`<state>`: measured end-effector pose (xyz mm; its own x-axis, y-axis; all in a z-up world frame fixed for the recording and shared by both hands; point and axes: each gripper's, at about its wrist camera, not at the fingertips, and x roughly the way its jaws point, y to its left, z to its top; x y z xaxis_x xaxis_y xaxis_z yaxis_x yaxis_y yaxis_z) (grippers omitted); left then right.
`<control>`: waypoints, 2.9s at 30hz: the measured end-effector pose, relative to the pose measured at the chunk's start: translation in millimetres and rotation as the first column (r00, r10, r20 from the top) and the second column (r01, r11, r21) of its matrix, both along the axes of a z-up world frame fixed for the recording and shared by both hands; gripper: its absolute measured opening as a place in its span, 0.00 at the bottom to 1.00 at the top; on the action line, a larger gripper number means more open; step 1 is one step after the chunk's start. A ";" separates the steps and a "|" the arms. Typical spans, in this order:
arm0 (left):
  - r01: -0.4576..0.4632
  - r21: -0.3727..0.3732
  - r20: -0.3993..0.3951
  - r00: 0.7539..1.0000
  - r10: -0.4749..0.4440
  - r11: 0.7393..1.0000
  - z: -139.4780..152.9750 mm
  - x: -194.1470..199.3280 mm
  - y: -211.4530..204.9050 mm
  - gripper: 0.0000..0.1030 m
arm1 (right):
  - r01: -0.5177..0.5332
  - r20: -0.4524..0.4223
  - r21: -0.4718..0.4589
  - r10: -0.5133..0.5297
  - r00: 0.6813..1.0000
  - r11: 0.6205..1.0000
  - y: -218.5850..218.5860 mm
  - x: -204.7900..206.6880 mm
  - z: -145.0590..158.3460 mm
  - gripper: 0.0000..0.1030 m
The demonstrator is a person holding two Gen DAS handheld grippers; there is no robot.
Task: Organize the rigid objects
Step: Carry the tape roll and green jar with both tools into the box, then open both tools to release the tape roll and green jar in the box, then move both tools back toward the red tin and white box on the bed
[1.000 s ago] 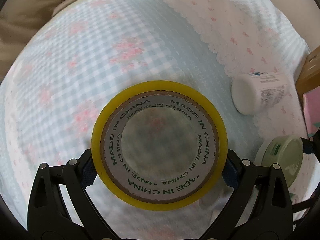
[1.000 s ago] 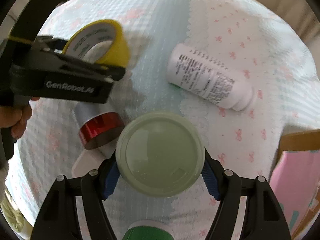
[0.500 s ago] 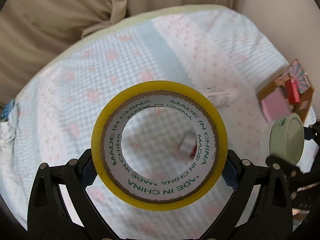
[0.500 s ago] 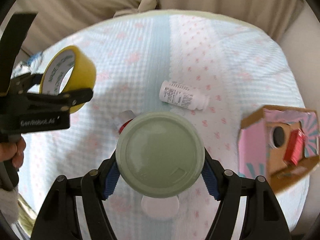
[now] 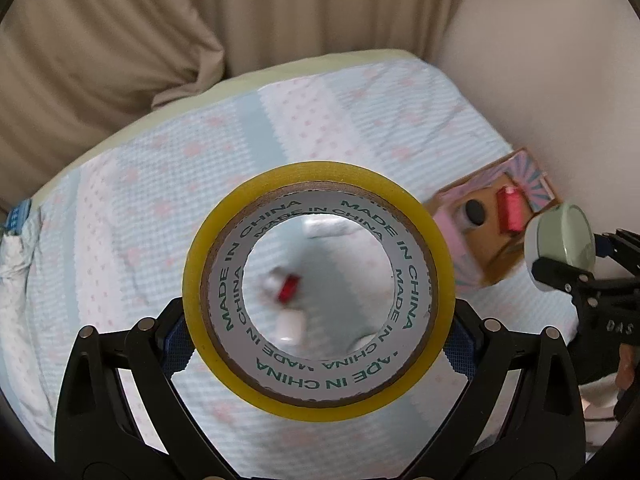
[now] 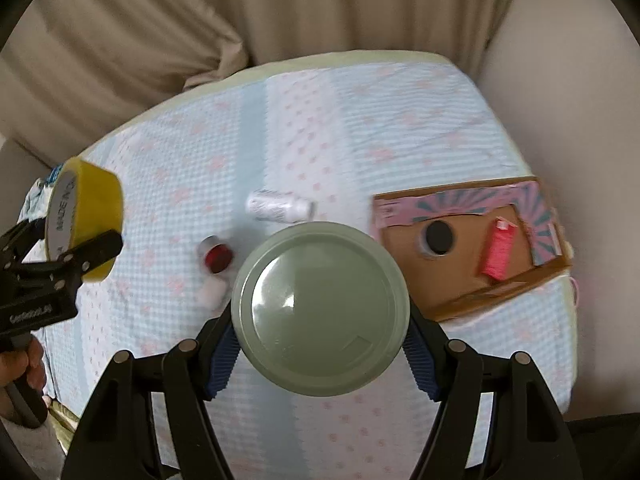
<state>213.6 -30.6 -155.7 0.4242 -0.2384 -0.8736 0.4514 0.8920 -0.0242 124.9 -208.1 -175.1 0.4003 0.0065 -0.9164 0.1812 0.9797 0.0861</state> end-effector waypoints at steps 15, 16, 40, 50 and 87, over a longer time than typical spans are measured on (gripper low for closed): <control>0.047 -0.021 -0.033 0.998 -0.047 0.999 -19.5 -29.3 -217.3 0.94 | 0.020 -0.007 -0.003 -0.021 1.000 1.000 -195.5 -2.2 1.2 0.66; 0.050 -0.019 -0.039 0.998 -0.050 0.999 -24.8 -28.4 -228.4 0.94 | 0.021 -0.020 -0.007 -0.021 1.000 1.000 -208.1 1.0 -4.5 0.66; 0.141 0.163 -0.286 0.954 -0.090 0.976 -190.4 4.1 -347.9 0.94 | -0.020 -0.237 0.068 0.035 0.971 0.997 -299.1 43.8 -145.4 0.66; 0.193 0.180 -0.324 0.938 -0.127 0.965 -199.2 2.3 -355.6 1.00 | 0.082 -0.245 0.163 -0.040 0.969 0.983 -317.2 42.9 -158.9 0.91; 0.016 0.101 -0.105 0.994 -0.005 0.995 -55.6 -53.9 -254.4 1.00 | 0.023 -0.008 0.000 -0.023 1.000 1.000 -273.5 -6.7 -30.8 1.00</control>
<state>159.8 -285.0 -211.3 0.3270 -0.1501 -0.9330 0.4607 0.8874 0.0187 118.2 -481.6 -206.0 0.3933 -0.0025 -0.9194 0.2042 0.9753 0.0847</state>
